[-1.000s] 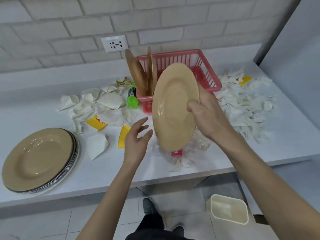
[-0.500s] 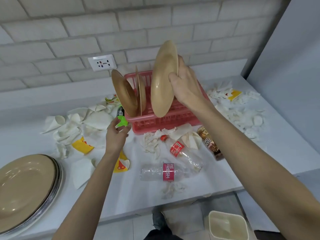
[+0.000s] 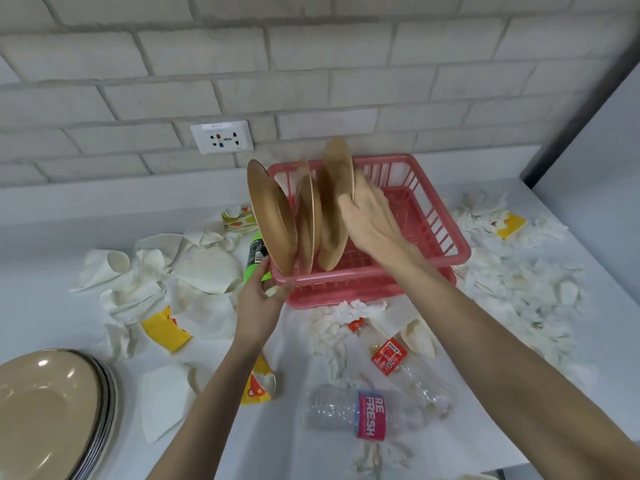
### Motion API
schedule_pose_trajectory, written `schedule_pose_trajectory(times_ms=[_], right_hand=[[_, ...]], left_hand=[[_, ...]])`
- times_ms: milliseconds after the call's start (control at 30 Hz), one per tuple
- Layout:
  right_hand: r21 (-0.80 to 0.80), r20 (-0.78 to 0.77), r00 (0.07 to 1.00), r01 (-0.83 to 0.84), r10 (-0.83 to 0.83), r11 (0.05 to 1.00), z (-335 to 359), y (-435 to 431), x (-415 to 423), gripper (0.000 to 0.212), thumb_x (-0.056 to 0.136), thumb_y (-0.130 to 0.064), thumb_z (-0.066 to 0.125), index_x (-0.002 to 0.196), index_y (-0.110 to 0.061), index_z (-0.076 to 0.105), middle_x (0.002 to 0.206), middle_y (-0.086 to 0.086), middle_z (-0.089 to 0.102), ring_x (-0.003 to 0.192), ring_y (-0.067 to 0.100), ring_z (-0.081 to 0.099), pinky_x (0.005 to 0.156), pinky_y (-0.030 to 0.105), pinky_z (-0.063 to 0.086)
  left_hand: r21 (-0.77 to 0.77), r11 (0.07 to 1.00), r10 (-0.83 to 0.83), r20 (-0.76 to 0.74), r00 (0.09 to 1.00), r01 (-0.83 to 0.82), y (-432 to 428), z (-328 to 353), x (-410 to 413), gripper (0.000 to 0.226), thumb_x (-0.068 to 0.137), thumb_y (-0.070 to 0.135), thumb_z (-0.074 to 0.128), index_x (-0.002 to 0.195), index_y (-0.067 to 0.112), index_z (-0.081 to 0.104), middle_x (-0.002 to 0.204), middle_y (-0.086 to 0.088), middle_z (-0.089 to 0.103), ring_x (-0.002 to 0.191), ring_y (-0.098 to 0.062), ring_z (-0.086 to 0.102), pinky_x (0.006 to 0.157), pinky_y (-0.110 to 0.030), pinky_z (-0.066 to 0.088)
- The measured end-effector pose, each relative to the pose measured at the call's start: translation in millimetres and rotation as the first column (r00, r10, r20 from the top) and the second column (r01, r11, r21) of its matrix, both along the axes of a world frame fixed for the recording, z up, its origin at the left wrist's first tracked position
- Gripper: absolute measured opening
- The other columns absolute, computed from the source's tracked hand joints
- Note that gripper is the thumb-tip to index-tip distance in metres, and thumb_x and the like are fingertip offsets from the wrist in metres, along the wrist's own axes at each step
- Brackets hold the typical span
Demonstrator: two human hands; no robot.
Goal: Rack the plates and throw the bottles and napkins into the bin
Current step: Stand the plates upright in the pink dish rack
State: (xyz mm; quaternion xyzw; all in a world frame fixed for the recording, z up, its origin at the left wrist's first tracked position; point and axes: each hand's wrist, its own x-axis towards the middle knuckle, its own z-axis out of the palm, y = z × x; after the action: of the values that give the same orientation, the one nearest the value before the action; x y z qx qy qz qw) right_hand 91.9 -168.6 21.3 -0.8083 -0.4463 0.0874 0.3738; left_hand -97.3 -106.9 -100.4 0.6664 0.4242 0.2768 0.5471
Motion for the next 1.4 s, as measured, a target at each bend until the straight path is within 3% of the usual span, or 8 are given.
schedule_pose_trajectory(times_ms=[133,433,733,900,1033,1167,1300,1400], right_hand=[[-0.011,-0.001,1.000,-0.015,0.015,1.000,-14,10,-1,0.058,0.087,-0.027,0.035,0.143,-0.016,0.034,0.130,0.014,0.055,0.112,0.036,0.057,0.093,0.048,0.047],[-0.026,0.101,0.993,-0.052,0.055,0.998,-43,17,-5,0.051,0.104,-0.045,0.028,0.151,-0.023,0.027,0.134,0.008,0.053,0.110,0.034,0.060,0.080,0.040,0.044],[0.016,0.072,0.996,-0.044,0.043,0.999,-48,7,-8,0.060,0.102,-0.055,0.023,0.153,-0.024,0.020,0.148,0.006,0.042,0.119,0.031,0.057,0.088,0.047,0.050],[0.038,0.070,0.998,-0.005,0.002,0.999,-42,-12,-10,0.062,0.101,-0.053,0.022,0.154,-0.022,0.019,0.152,0.005,0.034,0.118,0.026,0.055,0.080,0.034,0.043],[0.075,0.040,0.999,0.004,-0.007,0.997,-38,-37,-19,0.060,0.102,-0.050,0.025,0.154,-0.022,0.022,0.154,0.000,0.032,0.122,0.005,0.044,0.091,0.024,0.034],[0.145,0.053,0.999,-0.019,0.011,0.989,-40,-64,-33,0.047,0.104,-0.042,0.035,0.145,-0.018,0.039,0.141,-0.004,0.043,0.103,-0.025,0.040,0.082,0.003,0.036],[0.233,0.034,0.991,-0.130,0.126,0.964,-45,-93,-57,0.011,0.097,-0.017,0.054,0.103,-0.014,0.063,0.103,-0.006,0.058,0.088,0.005,0.058,0.073,0.026,0.050],[0.225,-0.016,0.977,-0.202,0.211,0.953,-48,-117,-86,0.011,0.091,-0.008,0.057,0.085,-0.014,0.063,0.082,-0.008,0.060,0.076,0.011,0.057,0.063,0.030,0.048]], left_hand=[[0.016,1.000,0.005,0.001,1.000,-0.005,1,0,1,0.075,0.079,0.042,0.072,0.147,0.026,0.044,0.119,0.012,0.070,0.109,-0.008,0.066,0.090,-0.048,0.057],[0.052,0.998,0.020,-0.025,0.999,-0.019,0,1,2,0.058,0.089,0.024,0.072,0.143,0.025,0.050,0.116,0.013,0.069,0.102,-0.002,0.066,0.085,-0.034,0.059],[0.052,0.998,0.026,-0.022,0.999,-0.025,0,-2,-1,0.059,0.088,0.026,0.073,0.143,0.023,0.050,0.115,0.011,0.070,0.102,-0.007,0.067,0.084,-0.038,0.059],[0.050,0.999,0.004,-0.001,1.000,-0.004,-3,2,-4,0.059,0.090,0.022,0.071,0.144,0.026,0.048,0.120,0.013,0.068,0.105,-0.007,0.066,0.084,-0.036,0.059],[0.027,0.999,0.032,0.018,0.999,-0.033,-15,9,-17,0.051,0.091,0.019,0.069,0.138,0.027,0.053,0.128,0.019,0.061,0.106,-0.001,0.064,0.084,-0.032,0.057],[0.065,0.996,0.064,-0.009,0.998,-0.063,-34,13,-37,0.043,0.091,0.016,0.067,0.131,0.025,0.057,0.130,0.008,0.060,0.106,0.001,0.062,0.081,-0.023,0.055],[0.082,0.996,0.032,0.025,0.999,-0.034,-60,29,-58,0.023,0.092,0.006,0.062,0.106,0.021,0.070,0.104,0.008,0.073,0.091,-0.009,0.069,0.078,-0.030,0.056],[0.088,0.996,-0.013,0.048,0.999,0.009,-88,40,-75,0.018,0.094,0.003,0.059,0.093,0.014,0.073,0.087,0.005,0.075,0.079,-0.013,0.071,0.074,-0.023,0.054]])
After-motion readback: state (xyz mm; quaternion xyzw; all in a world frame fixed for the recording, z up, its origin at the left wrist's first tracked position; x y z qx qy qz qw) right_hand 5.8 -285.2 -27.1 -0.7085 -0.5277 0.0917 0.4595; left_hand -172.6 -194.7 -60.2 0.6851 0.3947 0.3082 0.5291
